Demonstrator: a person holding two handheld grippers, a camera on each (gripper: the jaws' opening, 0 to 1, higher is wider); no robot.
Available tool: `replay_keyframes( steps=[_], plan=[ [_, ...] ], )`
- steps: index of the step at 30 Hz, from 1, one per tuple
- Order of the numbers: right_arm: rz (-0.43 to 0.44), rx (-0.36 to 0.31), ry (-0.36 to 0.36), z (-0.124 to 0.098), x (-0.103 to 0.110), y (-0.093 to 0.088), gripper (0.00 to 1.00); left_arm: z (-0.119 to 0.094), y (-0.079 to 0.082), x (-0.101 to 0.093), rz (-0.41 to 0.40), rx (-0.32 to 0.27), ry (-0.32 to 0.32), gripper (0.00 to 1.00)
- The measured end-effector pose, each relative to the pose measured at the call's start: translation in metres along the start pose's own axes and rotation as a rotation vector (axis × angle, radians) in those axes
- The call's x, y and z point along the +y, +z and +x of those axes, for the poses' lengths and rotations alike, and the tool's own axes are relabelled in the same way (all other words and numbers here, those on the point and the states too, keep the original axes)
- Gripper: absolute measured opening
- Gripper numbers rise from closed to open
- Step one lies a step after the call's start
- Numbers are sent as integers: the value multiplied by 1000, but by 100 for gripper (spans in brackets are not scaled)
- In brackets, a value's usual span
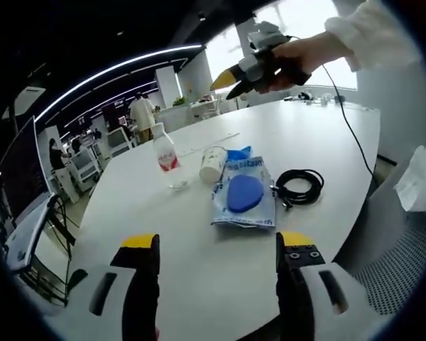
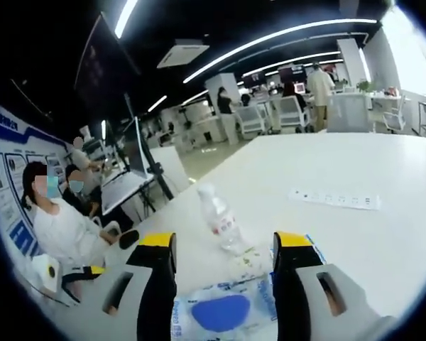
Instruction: Arrange the tabletop items into an orderly group along one side of the table until the central work area is clear of visible clutter.
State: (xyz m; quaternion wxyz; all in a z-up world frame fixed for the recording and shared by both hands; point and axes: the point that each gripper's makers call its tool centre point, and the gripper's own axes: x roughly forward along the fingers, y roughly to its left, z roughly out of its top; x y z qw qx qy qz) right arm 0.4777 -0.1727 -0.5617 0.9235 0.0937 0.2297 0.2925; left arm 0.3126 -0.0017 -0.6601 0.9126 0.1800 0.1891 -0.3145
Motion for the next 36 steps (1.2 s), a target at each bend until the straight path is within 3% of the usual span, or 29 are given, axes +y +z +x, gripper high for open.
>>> replay_keyframes(
  steps=[13, 28, 36],
  plan=[
    [48, 100, 41, 10, -18, -24, 41, 2, -8, 6, 6, 36, 26, 63],
    [95, 192, 46, 40, -51, -53, 40, 5, -15, 8, 32, 59, 38, 59],
    [82, 229, 70, 51, -53, -65, 37, 5, -17, 9, 27, 72, 44, 59]
  ],
)
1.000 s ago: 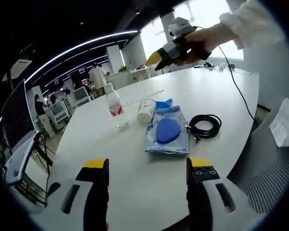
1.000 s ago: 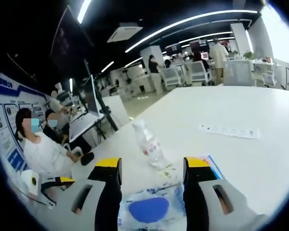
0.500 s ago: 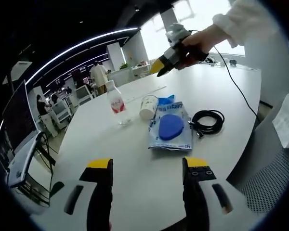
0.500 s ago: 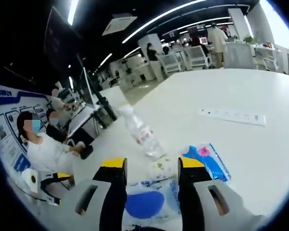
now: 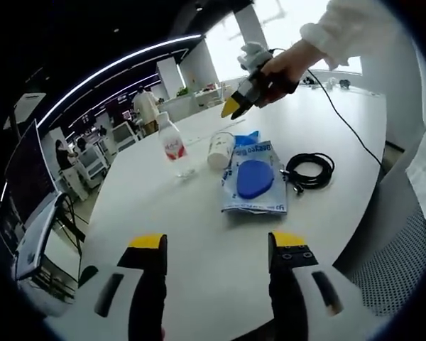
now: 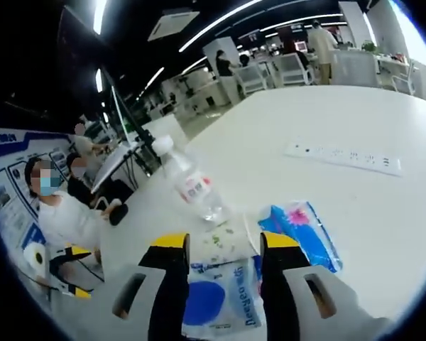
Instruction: Arrange the tabletop items into an orderly group along one side of the table until the central work area is clear of visible clutter.
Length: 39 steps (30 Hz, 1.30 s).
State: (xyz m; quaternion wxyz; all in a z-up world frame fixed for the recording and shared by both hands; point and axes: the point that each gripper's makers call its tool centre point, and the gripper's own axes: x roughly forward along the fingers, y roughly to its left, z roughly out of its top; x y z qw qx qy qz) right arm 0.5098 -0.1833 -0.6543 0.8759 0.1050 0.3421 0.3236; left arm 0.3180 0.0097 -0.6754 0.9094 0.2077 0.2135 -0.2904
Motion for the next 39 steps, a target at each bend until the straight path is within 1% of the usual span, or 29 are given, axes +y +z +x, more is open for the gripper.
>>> replay_keyframes(
  steps=[2, 6, 8, 10, 13, 16, 19, 24, 28, 30, 32, 34, 35, 38, 39],
  plan=[
    [-1, 5, 2, 3, -2, -1, 37, 0, 4, -2, -14, -21, -11, 61],
    [-1, 13, 0, 11, -9, -3, 36, 1, 1, -1, -12, -8, -5, 61],
    [-24, 1, -15, 14, -14, -2, 36, 1, -1, 1, -12, 0, 0, 60],
    [-22, 4, -2, 17, -15, -3, 35, 2, -3, 1, -3, 8, 3, 59],
    [-28, 24, 8, 21, -17, -8, 34, 1, -2, 0, 2, 8, -1, 59],
    [-55, 40, 10, 24, -18, -11, 30, 1, -3, 0, 3, 12, -2, 58],
    [-80, 56, 38, 29, -13, -16, 28, 1, -4, 0, 11, 20, 0, 56],
    [-79, 66, 45, 34, -14, -19, 24, 2, -5, 0, 17, 28, -2, 55],
    [-90, 74, 65, 35, -9, -21, 20, 1, -5, 0, 19, 31, -2, 55],
    [-93, 71, 69, 35, -8, -20, 19, 1, -4, 0, 20, 27, 0, 55],
    [-89, 52, 83, 34, -3, -17, 18, 1, -4, 0, 17, 27, -1, 56],
    [-91, 50, 102, 32, 3, -17, 14, 1, -4, 1, 20, 28, 1, 55],
    [-107, 56, 111, 31, 7, -19, 12, 1, -4, 1, 21, 28, 1, 55],
    [-122, 70, 113, 30, 10, -22, 8, 0, -2, 0, 29, 23, 2, 55],
    [-126, 72, 113, 30, 12, -22, 5, 0, -2, 1, 31, 21, 3, 55]
  ],
)
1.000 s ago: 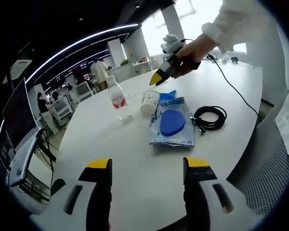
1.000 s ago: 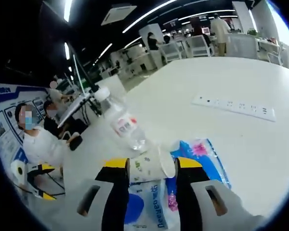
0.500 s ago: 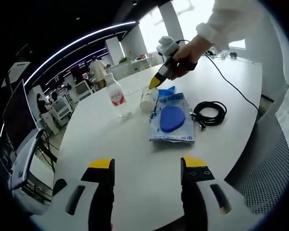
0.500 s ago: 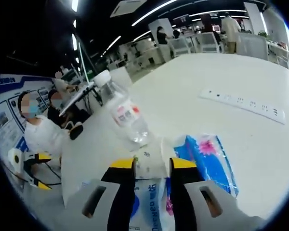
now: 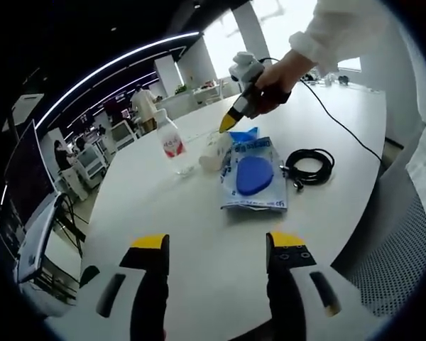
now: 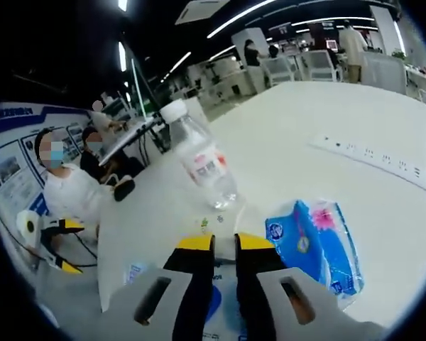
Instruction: Arrange the tabletop items into an orderly group along one side of the table until the central work area is clear of visible clutter.
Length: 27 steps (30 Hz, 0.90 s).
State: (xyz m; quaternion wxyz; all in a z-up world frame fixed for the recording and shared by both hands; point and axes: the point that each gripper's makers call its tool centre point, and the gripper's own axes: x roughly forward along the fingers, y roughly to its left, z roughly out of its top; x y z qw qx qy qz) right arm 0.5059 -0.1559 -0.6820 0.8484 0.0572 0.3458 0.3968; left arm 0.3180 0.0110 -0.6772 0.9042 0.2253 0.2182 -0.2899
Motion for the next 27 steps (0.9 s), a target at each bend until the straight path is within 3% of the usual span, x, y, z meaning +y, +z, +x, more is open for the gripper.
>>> replay_keyframes(
  steps=[3, 9, 11, 12, 14, 17, 19, 22, 25, 27],
  plan=[
    [-34, -13, 28, -2, 10, 2, 0, -1, 1, 1, -1, -5, 3, 55],
    [-7, -22, 53, 2, 22, 4, 0, -2, 2, 1, 2, -12, 7, 55],
    [49, -50, 51, 2, 22, 9, 0, -2, 3, 2, 0, -15, 8, 55],
    [95, -84, 49, 1, 19, 16, 0, -2, 3, 2, 0, -15, 8, 54],
    [95, -103, 5, -1, 6, 21, 10, -3, 2, 2, 2, -11, 7, 54],
    [91, -85, -11, 1, -3, 24, 25, -3, 2, 0, 8, -9, -2, 54],
    [119, -71, 24, 5, 0, 23, 31, -2, 2, -1, 10, -8, -7, 54],
    [100, -37, 54, 13, 6, 17, 23, -2, 1, 0, 8, -3, -7, 53],
    [160, 35, 120, 24, 19, 1, 23, -3, 0, 1, 5, 3, -5, 53],
    [139, 65, 152, 30, 25, -9, 14, -3, -1, 1, 4, 6, -5, 53]
  ],
)
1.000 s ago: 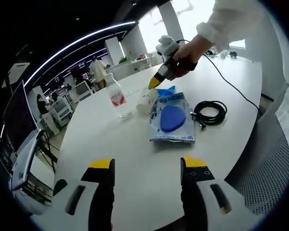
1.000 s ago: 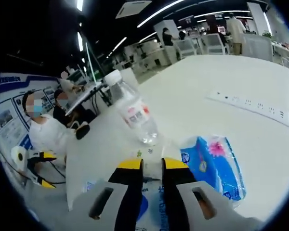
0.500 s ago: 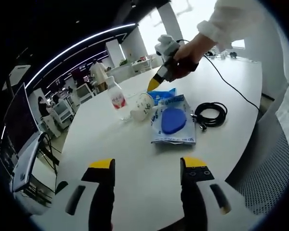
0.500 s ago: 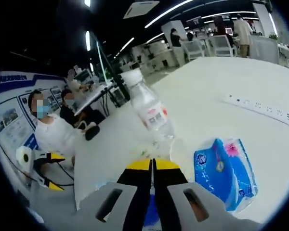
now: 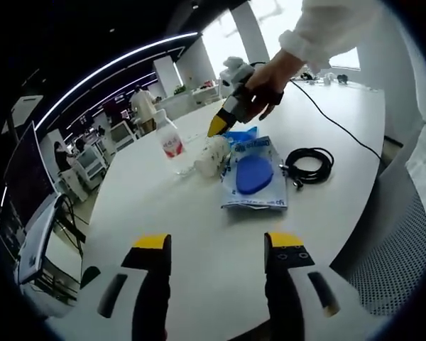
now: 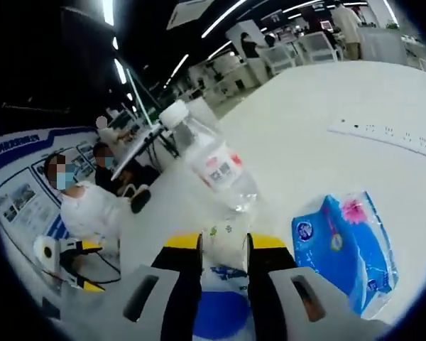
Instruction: Arrange the tabletop items into an orderly group along one side of the table until the central work area is clear of visible clutter.
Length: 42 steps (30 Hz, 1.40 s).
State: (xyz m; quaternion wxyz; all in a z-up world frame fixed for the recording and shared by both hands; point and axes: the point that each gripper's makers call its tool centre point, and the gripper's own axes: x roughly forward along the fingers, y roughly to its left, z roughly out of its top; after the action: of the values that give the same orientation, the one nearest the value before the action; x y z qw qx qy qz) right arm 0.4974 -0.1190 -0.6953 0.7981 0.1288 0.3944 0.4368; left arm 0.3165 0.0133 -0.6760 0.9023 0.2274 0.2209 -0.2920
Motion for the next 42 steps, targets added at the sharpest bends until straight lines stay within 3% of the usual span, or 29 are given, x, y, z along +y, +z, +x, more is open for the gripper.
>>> replay_keyframes(
  steps=[1, 4, 14, 23, 26, 31, 42],
  plan=[
    [-18, 1, 17, 1, 3, -2, 4, 0, 0, 0, 1, 1, 0, 52],
    [25, -21, 72, 5, 14, -1, 0, 0, -1, 1, 4, 6, 2, 51],
    [-21, -42, 95, -12, 32, 17, 0, 1, -1, 1, 7, 5, 2, 51],
    [-149, -21, 2, -45, 35, 47, 0, 0, 2, 0, 12, -13, 1, 50],
    [-211, 20, -33, -49, 37, 51, 0, 0, 3, 1, 12, -20, 2, 50],
    [-311, 93, -82, -46, 39, 50, 0, -1, 3, 2, 12, -25, 6, 50],
    [-390, 201, -145, -32, 32, 48, 0, -4, 7, 4, 17, -46, 20, 49]
  ],
)
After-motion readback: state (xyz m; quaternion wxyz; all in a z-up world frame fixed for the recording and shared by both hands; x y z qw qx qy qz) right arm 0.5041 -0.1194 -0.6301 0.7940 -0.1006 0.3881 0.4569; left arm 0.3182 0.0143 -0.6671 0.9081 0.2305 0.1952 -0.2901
